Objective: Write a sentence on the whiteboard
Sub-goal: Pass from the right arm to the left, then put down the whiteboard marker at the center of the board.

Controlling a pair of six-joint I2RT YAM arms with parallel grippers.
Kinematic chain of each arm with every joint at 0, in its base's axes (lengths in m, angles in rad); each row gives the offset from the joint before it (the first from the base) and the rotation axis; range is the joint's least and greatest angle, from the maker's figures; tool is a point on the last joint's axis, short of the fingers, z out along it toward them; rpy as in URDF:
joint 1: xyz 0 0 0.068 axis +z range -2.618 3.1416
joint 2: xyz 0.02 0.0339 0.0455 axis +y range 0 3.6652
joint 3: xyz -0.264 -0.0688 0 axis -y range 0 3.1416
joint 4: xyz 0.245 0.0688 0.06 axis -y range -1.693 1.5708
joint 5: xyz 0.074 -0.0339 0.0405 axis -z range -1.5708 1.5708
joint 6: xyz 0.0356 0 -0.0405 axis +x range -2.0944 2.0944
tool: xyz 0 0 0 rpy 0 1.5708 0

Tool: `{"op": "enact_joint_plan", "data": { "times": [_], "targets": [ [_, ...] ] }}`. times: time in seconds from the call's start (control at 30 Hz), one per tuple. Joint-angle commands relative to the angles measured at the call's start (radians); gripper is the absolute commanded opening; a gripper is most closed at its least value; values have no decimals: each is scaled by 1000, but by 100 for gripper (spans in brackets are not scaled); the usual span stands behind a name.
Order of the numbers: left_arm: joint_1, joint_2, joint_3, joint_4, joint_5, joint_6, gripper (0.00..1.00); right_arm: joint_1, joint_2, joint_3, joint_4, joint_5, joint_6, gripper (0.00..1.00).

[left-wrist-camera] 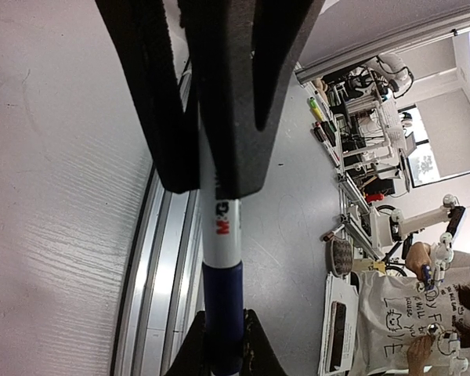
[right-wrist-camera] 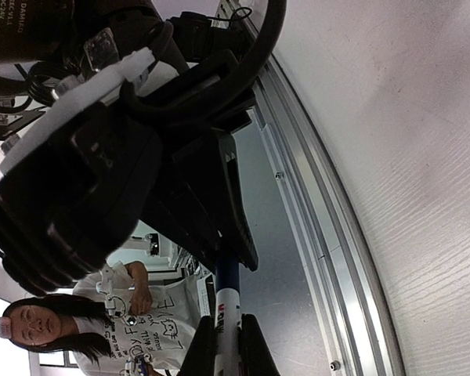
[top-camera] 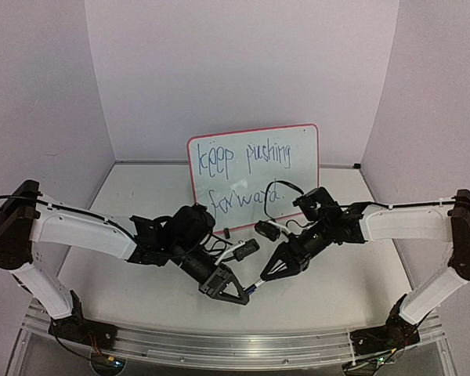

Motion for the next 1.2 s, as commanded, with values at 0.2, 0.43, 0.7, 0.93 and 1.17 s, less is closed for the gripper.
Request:
{"op": "enact_joint_plan", "data": {
  "times": [0.2,0.43,0.7,0.93,1.17],
  "targets": [
    [18,-44,48,184,-95,20,0,69,-48,8,134,117,29,1],
    [22,-142,-96,-23,-138,3,0,-75,-64,15,-101,369,-100,45],
    [57,-125,-116,-368,-438,23,0,-225,-151,28,-126,653,-94,77],
    [107,-44,-94,-372,-538,-23,0,-300,-237,-6,-132,964,-66,88],
    [138,16,-73,-365,-571,-32,9,-364,-257,-35,-134,1066,-66,92]
  ]
}}
